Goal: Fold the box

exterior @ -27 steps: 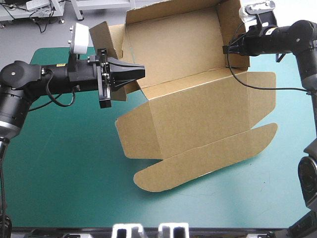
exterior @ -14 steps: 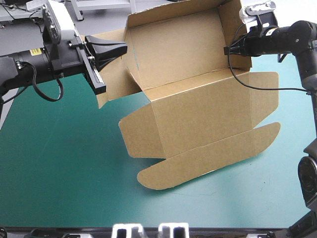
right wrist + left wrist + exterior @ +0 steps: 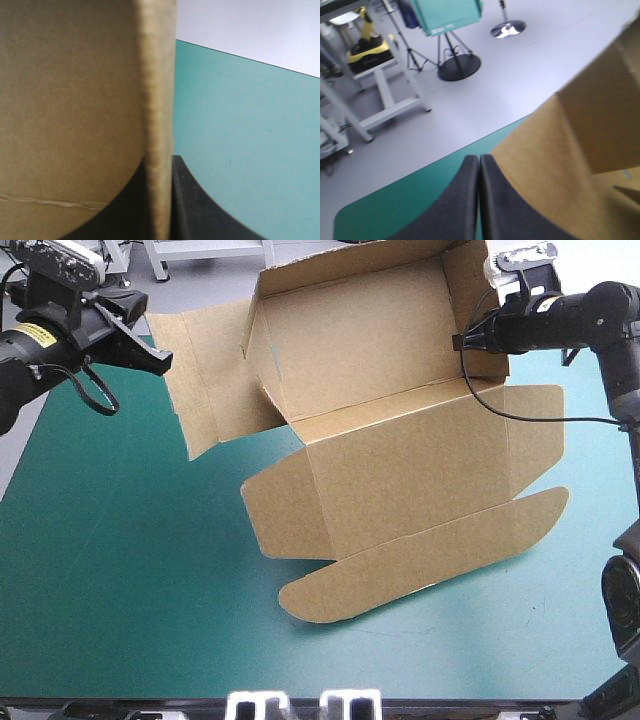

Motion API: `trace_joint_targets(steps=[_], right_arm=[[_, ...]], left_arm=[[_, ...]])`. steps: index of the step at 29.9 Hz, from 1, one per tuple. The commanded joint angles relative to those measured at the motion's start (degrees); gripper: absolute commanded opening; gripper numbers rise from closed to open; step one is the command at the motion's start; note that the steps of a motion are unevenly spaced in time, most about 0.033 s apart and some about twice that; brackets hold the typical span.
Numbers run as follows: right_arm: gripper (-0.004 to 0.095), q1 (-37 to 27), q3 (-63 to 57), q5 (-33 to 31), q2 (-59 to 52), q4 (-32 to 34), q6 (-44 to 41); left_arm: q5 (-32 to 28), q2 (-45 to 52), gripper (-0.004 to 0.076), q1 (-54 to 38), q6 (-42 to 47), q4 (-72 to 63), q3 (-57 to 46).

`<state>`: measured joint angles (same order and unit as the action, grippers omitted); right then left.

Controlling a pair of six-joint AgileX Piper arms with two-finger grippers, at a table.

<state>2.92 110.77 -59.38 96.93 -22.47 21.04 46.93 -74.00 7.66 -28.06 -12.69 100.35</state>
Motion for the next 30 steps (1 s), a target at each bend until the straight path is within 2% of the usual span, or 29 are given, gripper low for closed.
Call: trace_joint_targets(steps=[1,6,14,18,23,27,30], right_arm=[[-0.0017,0.0,1.7,3.3,-2.8,-2.5,-0.6],[-0.0018,0.0,1.7,2.7,-2.8,-2.5,-0.6],[-0.0017,0.0,1.7,2.1,-3.0,-3.3,-0.6],[-0.0018,0.0,1.7,1.8,-3.0,-5.0,-0.6],[-0.0018,0.0,1.7,0.7,-3.0,-6.3,-0.1],[-0.0017,0.0,1.7,-1.4,-3.0,-7.5,1.3],[-0.0017,0.0,1.7,-2.2,-3.0,-8.1,1.5]], left_arm=[[-4.2,1.6,-0.0009,-0.2,7.9,10.9,1.3],[-3.6,1.6,-0.0008,-4.6,15.0,19.0,-0.2],[-1.7,1.6,-0.0009,-15.9,16.7,18.3,-7.5],[-1.7,1.6,-0.0008,-17.9,18.2,17.8,-13.9],[-5.6,0.7,-0.0008,-18.1,17.6,13.5,-22.4],[-6.4,-1.6,-0.0008,-18.1,9.4,0.0,-25.9],[-4.6,-3.4,-0.0008,-18.1,-3.6,-15.6,-26.1]])
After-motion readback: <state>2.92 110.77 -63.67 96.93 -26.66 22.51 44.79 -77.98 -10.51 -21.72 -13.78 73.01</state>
